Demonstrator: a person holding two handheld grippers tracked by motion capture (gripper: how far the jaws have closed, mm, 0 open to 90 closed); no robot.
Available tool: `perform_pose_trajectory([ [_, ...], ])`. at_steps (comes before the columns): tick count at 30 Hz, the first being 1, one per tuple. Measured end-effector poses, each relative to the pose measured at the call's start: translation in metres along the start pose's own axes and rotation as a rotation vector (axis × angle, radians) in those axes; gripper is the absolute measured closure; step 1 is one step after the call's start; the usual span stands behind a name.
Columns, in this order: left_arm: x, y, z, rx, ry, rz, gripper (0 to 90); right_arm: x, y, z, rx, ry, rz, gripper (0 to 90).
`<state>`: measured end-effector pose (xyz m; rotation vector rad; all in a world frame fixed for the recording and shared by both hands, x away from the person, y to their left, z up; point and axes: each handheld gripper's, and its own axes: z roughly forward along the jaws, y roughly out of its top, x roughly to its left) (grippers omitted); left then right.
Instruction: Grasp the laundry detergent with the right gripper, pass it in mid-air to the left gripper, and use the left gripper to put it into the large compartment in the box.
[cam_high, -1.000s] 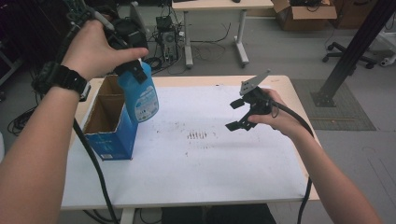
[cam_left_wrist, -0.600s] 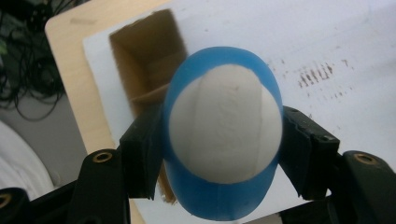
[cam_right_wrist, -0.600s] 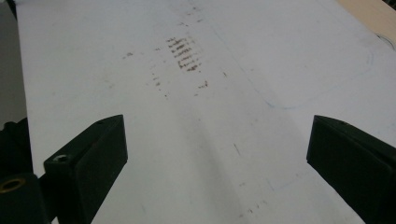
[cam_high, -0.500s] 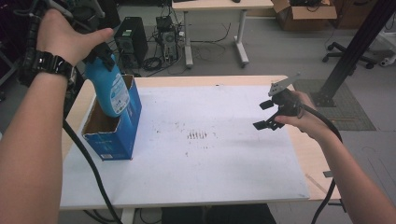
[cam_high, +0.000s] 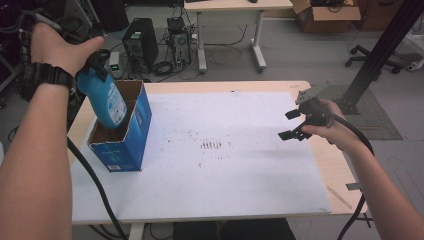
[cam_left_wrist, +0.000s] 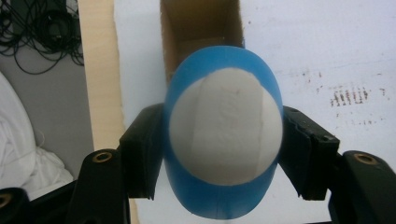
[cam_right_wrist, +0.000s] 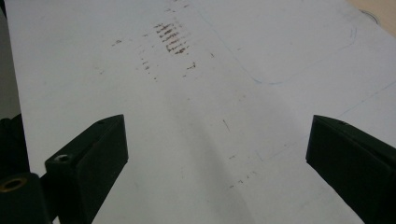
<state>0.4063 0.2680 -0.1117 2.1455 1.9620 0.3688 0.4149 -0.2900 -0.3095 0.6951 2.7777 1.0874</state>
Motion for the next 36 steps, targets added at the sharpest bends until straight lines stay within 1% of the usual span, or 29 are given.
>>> perform_pose_trajectory([
  [1,0.002,-0.001,0.003,-0.002,-0.002,-0.007,37.9,0.0,0.0,0.0,0.0,0.0,0.0,5.7],
  [2,0.005,-0.003,0.01,0.013,-0.007,-0.014,37.8,-0.001,-0.001,0.0,0.0,0.002,0.001,5.6],
  [3,0.005,-0.003,0.01,0.013,-0.007,-0.014,37.9,-0.001,-0.001,0.0,0.0,0.002,0.001,5.6],
  [4,0.006,-0.005,0.014,0.017,-0.008,-0.016,37.9,-0.001,-0.002,0.0,0.001,0.0,0.006,5.6],
  [5,0.007,-0.007,0.022,0.029,-0.008,-0.018,37.9,-0.001,-0.003,0.0,0.003,0.002,0.005,5.6],
  [6,0.007,-0.008,0.027,0.033,-0.008,-0.018,37.8,-0.001,-0.003,0.0,0.001,0.001,0.004,5.5],
  [7,0.007,-0.008,0.027,0.033,-0.008,-0.018,37.8,-0.001,-0.003,0.0,0.001,0.001,0.004,5.5],
  [8,0.007,-0.01,0.035,0.046,-0.011,-0.018,37.9,-0.001,-0.004,0.0,0.005,0.001,0.003,5.3],
  [9,0.007,-0.01,0.035,0.046,-0.011,-0.018,37.8,-0.001,-0.004,0.0,0.005,0.001,0.003,5.3],
  [10,0.007,-0.012,0.043,0.053,-0.015,-0.022,37.9,-0.001,-0.004,0.0,0.004,0.001,0.004,5.4],
  [11,0.007,-0.012,0.043,0.053,-0.015,-0.022,37.9,-0.001,-0.004,0.0,0.004,0.001,0.004,5.4],
  [15,0.007,-0.014,0.058,0.071,-0.025,-0.024,37.9,-0.002,-0.005,-0.001,0.005,-0.003,0.004,5.3],
  [16,0.006,-0.015,0.064,0.08,-0.028,-0.022,37.9,-0.002,-0.006,-0.001,0.005,-0.004,0.006,5.3],
  [17,0.006,-0.015,0.064,0.08,-0.028,-0.022,37.9,-0.002,-0.006,-0.001,0.005,-0.004,0.006,5.3],
  [20,0.007,-0.016,0.074,0.09,-0.032,-0.023,37.9,-0.002,-0.007,-0.002,0.005,-0.006,0.005,5.3],
  [21,0.007,-0.017,0.08,0.1,-0.034,-0.025,37.9,-0.003,-0.009,-0.002,0.007,-0.008,0.009,5.3],
  [22,0.007,-0.017,0.08,0.1,-0.034,-0.025,37.8,-0.003,-0.009,-0.002,0.007,-0.008,0.009,5.3],
  [25,0.007,-0.02,0.09,0.11,-0.035,-0.027,37.9,-0.003,-0.01,-0.002,0.005,-0.007,0.01,5.3],
  [26,0.006,-0.022,0.097,0.115,-0.036,-0.03,37.9,-0.004,-0.011,-0.002,0.004,-0.007,0.014,5.3],
  [27,0.006,-0.022,0.097,0.115,-0.036,-0.03,37.9,-0.004,-0.011,-0.002,0.006,-0.006,0.013,5.3],
  [28,0.006,-0.023,0.1,0.117,-0.037,-0.032,37.9,-0.004,-0.012,-0.002,0.003,-0.006,0.012,5.3],
  [29,0.006,-0.025,0.107,0.127,-0.039,-0.033,37.9,-0.005,-0.012,-0.002,0.001,-0.005,0.014,5.3],
  [30,0.006,-0.025,0.107,0.127,-0.039,-0.033,37.9,-0.005,-0.012,-0.003,0.001,-0.006,0.013,5.3],
  [36,0.005,-0.029,0.121,0.144,-0.048,-0.036,37.8,-0.004,-0.011,-0.003,-0.004,-0.005,0.015,5.3],
])
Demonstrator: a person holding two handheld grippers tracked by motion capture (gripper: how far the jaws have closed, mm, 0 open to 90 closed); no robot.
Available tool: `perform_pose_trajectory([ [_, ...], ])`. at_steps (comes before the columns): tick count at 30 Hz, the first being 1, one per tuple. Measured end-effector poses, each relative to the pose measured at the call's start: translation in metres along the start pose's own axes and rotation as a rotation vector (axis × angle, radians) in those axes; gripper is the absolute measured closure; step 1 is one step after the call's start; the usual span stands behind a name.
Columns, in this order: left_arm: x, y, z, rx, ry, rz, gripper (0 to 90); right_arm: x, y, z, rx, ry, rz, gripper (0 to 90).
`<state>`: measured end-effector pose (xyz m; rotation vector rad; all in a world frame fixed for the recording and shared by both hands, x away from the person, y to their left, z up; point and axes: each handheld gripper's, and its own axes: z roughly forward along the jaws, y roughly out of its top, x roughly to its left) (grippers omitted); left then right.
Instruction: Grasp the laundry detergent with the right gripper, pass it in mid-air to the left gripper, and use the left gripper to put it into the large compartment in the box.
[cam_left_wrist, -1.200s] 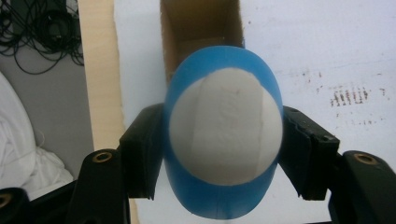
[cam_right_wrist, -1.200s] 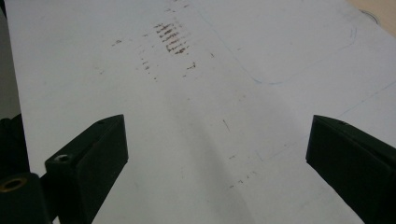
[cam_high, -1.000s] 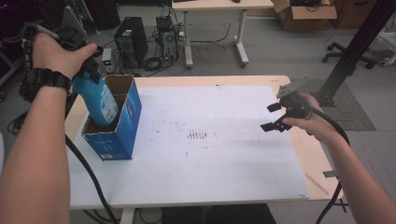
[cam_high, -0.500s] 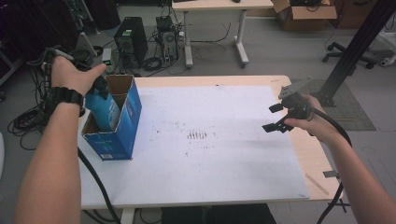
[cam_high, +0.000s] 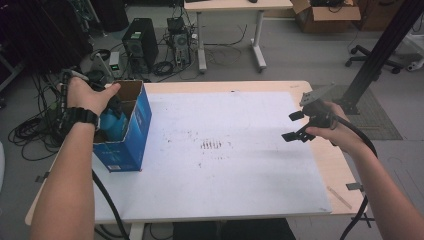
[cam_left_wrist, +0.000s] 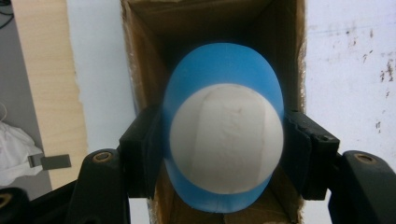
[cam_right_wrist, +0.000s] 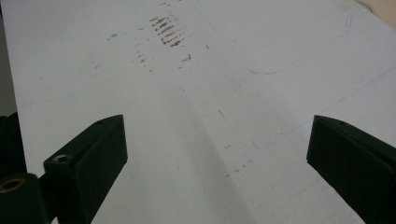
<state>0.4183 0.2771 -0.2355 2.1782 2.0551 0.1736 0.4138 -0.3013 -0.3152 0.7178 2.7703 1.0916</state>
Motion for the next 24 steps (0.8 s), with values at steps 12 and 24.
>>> perform_pose_trajectory([
  [12,0.0,-0.002,0.015,0.021,0.003,0.005,37.9,0.0,-0.003,0.002,0.0,0.002,0.008,5.1],
  [24,-0.002,-0.003,0.024,0.038,0.008,0.007,37.8,0.001,-0.004,0.008,0.007,0.008,0.006,5.1],
])
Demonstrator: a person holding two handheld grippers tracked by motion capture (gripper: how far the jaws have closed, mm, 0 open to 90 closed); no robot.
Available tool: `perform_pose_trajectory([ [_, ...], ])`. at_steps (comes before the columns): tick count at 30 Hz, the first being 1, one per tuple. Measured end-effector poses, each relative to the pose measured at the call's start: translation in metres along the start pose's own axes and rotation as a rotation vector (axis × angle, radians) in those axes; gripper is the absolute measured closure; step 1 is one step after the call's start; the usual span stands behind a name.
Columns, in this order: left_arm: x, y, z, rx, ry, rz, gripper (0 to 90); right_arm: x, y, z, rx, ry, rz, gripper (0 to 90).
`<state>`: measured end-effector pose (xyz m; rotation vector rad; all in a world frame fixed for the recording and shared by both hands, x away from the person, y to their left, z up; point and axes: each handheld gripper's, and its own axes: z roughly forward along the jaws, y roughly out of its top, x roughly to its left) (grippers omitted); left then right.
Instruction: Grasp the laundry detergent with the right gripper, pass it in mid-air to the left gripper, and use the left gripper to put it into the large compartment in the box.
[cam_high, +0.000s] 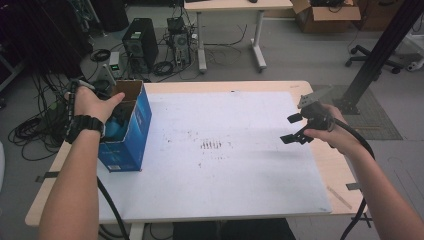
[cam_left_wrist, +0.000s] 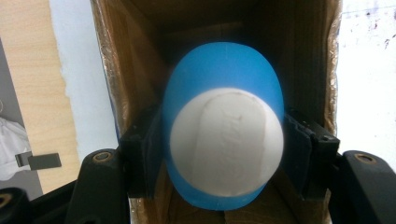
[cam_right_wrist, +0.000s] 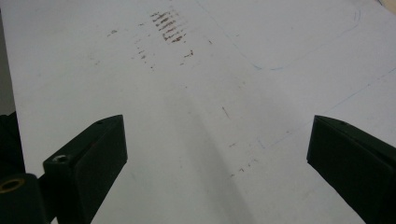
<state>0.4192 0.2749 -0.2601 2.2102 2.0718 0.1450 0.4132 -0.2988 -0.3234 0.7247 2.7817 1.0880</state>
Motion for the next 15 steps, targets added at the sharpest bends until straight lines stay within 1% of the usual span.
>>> perform_pose_trajectory([
  [15,-0.0029,-0.0006,0.002,-0.002,0.007,0.011,37.6,0.0015,-0.0022,-0.0024,0.001,-0.005,-0.003,5.0],
])
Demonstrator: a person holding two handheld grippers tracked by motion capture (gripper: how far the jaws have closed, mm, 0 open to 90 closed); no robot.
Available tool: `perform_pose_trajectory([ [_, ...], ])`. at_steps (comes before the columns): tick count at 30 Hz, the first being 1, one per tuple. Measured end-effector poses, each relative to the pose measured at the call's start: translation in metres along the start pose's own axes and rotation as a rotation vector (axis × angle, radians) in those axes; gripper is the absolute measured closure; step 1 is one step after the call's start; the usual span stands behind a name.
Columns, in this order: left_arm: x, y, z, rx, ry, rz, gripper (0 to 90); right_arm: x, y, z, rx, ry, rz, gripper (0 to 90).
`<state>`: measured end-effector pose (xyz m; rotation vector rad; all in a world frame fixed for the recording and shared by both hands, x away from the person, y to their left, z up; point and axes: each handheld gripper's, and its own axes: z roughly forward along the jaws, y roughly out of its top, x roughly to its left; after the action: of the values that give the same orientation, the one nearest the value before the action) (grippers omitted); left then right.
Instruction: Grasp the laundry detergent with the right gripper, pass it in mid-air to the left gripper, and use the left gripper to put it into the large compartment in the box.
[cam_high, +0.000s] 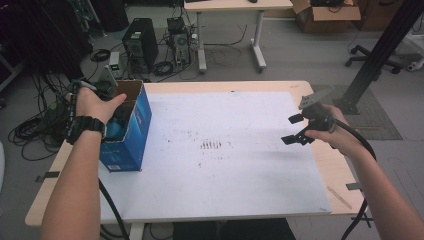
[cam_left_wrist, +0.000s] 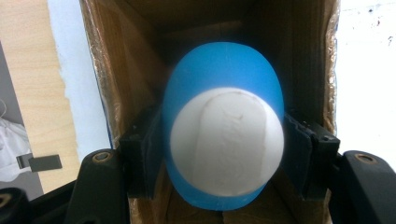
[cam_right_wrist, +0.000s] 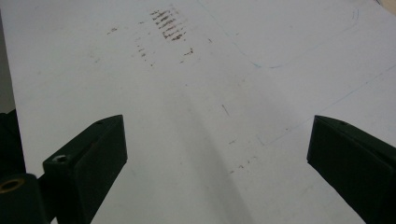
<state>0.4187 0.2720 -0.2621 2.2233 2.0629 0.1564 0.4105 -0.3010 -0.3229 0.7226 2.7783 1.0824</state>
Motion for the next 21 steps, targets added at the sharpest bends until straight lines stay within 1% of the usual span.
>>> perform_pose_trajectory([
  [2,0.0,-0.001,0.0,-0.001,0.001,0.0,37.6,0.0,0.0,0.0,-0.001,-0.001,0.0,5.0],
  [7,-0.003,0.0,0.0,0.001,0.002,0.013,37.4,0.001,0.0,-0.001,-0.003,0.0,-0.001,5.0],
  [10,-0.005,0.001,0.0,0.004,-0.005,0.023,37.0,0.001,0.0,-0.002,-0.004,-0.001,0.0,5.0],
  [11,-0.006,0.001,-0.001,0.009,0.001,0.028,34.3,0.001,0.0,-0.002,-0.002,-0.003,-0.002,5.0],
  [14,-0.008,0.002,-0.003,0.015,0.008,0.04,33.0,0.001,-0.001,-0.002,-0.003,0.002,-0.001,5.0],
  [15,-0.009,0.002,-0.004,0.011,0.011,0.042,33.0,0.001,-0.001,-0.002,-0.003,0.003,-0.001,5.0],
  [17,-0.009,0.001,-0.007,0.0,-0.001,0.042,31.4,0.002,-0.001,-0.003,-0.006,0.004,-0.003,5.0],
  [19,-0.01,0.0,-0.014,-0.017,-0.01,0.049,29.8,0.003,-0.001,-0.003,-0.003,0.003,-0.004,5.0],
  [21,-0.011,0.0,-0.017,-0.02,-0.01,0.056,29.5,0.004,-0.001,-0.004,-0.004,0.006,-0.004,5.0],
])
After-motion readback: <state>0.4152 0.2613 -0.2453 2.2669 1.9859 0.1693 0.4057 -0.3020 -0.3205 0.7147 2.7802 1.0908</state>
